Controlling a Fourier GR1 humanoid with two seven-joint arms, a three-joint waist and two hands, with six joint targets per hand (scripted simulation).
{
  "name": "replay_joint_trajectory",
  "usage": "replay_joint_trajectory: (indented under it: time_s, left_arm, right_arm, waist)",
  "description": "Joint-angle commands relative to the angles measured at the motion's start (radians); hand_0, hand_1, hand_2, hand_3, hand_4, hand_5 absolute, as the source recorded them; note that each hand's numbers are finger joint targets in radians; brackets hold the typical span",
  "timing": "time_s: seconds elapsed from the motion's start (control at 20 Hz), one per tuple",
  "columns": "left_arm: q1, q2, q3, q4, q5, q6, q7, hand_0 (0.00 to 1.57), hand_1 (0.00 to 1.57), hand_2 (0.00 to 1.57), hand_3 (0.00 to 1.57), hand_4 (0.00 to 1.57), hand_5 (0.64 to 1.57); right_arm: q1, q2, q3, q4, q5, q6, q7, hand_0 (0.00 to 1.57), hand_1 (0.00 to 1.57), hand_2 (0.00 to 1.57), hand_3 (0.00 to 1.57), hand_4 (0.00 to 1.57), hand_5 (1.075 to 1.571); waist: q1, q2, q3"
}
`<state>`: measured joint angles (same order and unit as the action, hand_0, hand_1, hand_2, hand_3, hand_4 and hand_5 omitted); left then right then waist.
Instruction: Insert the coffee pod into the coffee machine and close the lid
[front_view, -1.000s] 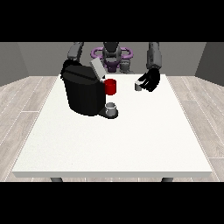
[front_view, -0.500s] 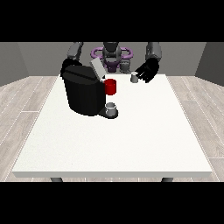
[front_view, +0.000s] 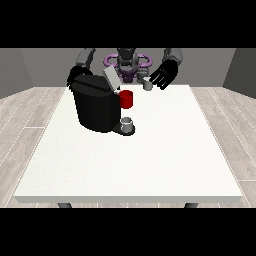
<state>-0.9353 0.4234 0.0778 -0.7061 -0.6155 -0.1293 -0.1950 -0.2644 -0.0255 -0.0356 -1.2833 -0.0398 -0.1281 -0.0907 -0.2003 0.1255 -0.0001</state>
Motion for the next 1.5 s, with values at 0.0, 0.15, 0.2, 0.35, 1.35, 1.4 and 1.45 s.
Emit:
replay_joint_trajectory:
  time_s: [0.0,0.15,0.2,0.35,1.35,1.4,1.45]
  left_arm:
    - [-0.084,0.017,0.045,0.023,0.024,-0.035,0.072,1.25,1.25,1.29,1.24,0.51,1.571]
    - [-0.136,0.066,0.082,0.053,0.024,-0.005,0.075,1.21,1.21,1.25,1.19,0.49,1.571]
    - [-0.137,0.024,0.049,0.016,0.014,-0.024,0.096,1.24,1.24,1.26,1.20,0.48,1.571]
    - [-0.106,0.031,0.040,0.025,-0.004,0.003,0.043,1.26,1.26,1.32,1.26,0.49,1.571]
    - [-0.208,-0.011,0.039,0.067,-0.029,0.006,0.063,1.26,1.26,1.30,1.21,0.51,1.571]
    - [-0.206,-0.016,0.029,0.061,-0.045,0.019,0.081,1.25,1.25,1.29,1.21,0.51,1.571]
    - [-0.206,-0.038,0.019,0.046,-0.046,0.018,0.082,1.21,1.21,1.26,1.19,0.50,1.571]
  right_arm:
    - [-0.030,0.006,0.007,-0.032,-0.008,0.002,0.029,0.00,0.00,0.00,0.00,0.53,1.571]
    - [-0.030,0.014,0.060,-0.090,0.029,-0.010,0.072,0.00,0.00,0.00,0.00,0.49,1.571]
    - [-0.026,0.007,0.024,-0.027,0.030,-0.025,0.014,0.00,0.00,0.00,0.00,0.51,1.571]
    - [0.001,0.004,0.020,-0.072,0.020,-0.025,0.026,0.00,0.00,0.00,0.00,0.51,1.571]
    - [-0.072,0.002,0.025,-0.109,0.031,-0.060,0.090,0.00,0.00,0.00,0.00,0.50,1.571]
    - [-0.085,-0.030,-0.019,-0.097,-0.009,-0.024,0.067,0.00,0.00,0.00,0.00,0.50,1.571]
    - [-0.037,-0.019,-0.008,-0.061,-0.003,-0.010,0.001,0.00,0.00,0.00,0.00,0.51,1.571]
  waist:
    - [-0.040,0.010,0.0001]
    - [-0.098,0.050,-0.0002]
    - [-0.044,0.030,0.0003]
    - [-0.067,0.039,0.0001]
    - [-0.089,0.109,-0.0001]
    - [-0.089,0.115,0.0002]
    - [-0.084,0.116,0.0005]
